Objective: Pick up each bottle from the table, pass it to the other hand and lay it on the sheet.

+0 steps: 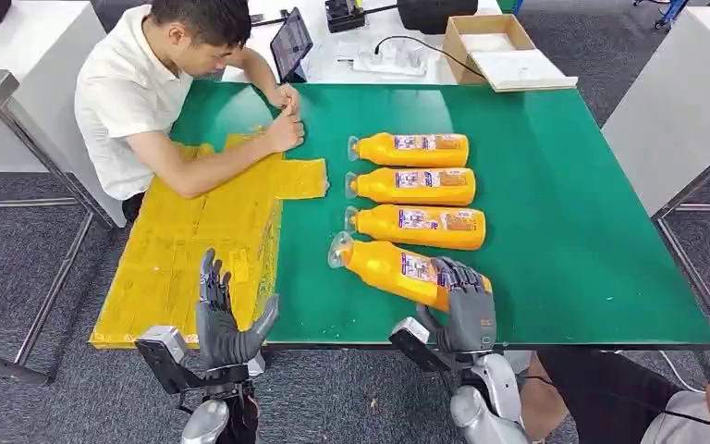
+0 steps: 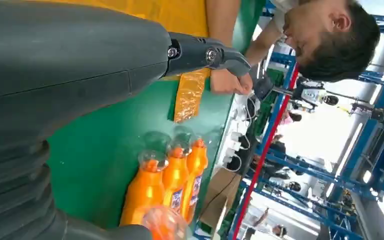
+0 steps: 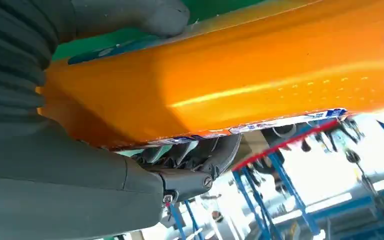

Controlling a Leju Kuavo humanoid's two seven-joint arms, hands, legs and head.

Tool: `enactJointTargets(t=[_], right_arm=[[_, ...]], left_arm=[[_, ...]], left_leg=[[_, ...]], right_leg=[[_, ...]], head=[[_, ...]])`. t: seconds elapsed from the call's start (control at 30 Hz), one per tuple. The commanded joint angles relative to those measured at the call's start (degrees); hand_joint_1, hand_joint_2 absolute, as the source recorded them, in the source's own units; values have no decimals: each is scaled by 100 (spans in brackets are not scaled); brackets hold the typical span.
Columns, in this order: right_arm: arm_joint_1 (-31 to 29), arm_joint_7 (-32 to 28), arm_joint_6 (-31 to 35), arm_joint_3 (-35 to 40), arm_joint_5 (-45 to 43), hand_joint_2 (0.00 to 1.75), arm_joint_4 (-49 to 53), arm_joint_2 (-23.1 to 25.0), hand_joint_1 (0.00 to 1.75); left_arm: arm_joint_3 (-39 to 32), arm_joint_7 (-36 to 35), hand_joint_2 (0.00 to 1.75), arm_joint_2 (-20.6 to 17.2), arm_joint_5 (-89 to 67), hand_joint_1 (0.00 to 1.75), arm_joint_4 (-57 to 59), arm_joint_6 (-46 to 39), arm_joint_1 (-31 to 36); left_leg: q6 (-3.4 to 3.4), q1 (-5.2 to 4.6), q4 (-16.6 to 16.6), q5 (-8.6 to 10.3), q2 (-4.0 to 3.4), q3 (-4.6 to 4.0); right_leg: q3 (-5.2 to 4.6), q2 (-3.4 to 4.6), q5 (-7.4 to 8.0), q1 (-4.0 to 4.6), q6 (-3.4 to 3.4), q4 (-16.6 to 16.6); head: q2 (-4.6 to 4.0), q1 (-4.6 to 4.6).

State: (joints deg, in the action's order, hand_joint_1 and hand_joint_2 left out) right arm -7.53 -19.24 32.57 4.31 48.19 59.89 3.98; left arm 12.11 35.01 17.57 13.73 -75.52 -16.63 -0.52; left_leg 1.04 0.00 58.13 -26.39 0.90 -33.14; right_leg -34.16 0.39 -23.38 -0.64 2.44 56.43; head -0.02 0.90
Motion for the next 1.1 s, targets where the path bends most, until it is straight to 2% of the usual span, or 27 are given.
enactJointTargets(t=[0.03,0.13,0.27,0.4,0.57,0.73,0.93,1.1], right_arm=[[-10,-443,98,-6,-646,175,829,120,175],[-23,-625,52,17,-934,175,959,156,175],[-55,-829,-463,336,-1308,175,1161,218,175],[-118,-878,-691,692,-1405,175,988,404,175],[-91,-1004,-934,1405,-1433,175,638,566,175],[-103,-1035,-980,1529,-1460,175,591,548,175],[-166,-1130,-1189,2094,-1601,175,8,818,175],[-292,-1251,-1321,2527,-1771,175,-613,959,175]], left_arm=[[421,-25,175,-204,-90,0,392,632,160],[637,-34,175,-295,-264,0,462,963,201],[952,60,175,-343,-505,0,612,1332,219],[924,35,175,-266,-591,0,755,1389,397],[714,-255,175,-139,-347,0,1000,1455,608],[697,-275,175,-133,-305,0,1025,1451,634],[651,-391,175,-77,-15,0,1039,1520,828],[724,-243,175,-43,275,0,599,1445,901]], left_leg=[[-9,-1,-4,-4,-12,8],[-7,-2,-6,-3,-12,0],[-6,-4,-5,-1,-5,-8],[-10,0,-7,-6,-27,3],[-11,4,-8,-4,-20,7],[-6,5,-9,-2,-10,1],[-9,8,-9,-5,-21,6],[-11,8,-7,-4,-12,5]], right_leg=[[4,0,-5,0,-11,0],[-2,4,-2,0,-8,-3],[-10,-1,-2,-2,-8,0],[-4,16,0,3,-11,-3],[1,8,-1,6,-12,-5],[-2,0,-2,4,-8,-6],[2,10,-1,8,-11,-6],[2,1,-3,8,-13,-5]], head=[[0,0],[0,0],[0,-2],[0,-2],[0,-2],[0,-2],[0,0],[0,2]])
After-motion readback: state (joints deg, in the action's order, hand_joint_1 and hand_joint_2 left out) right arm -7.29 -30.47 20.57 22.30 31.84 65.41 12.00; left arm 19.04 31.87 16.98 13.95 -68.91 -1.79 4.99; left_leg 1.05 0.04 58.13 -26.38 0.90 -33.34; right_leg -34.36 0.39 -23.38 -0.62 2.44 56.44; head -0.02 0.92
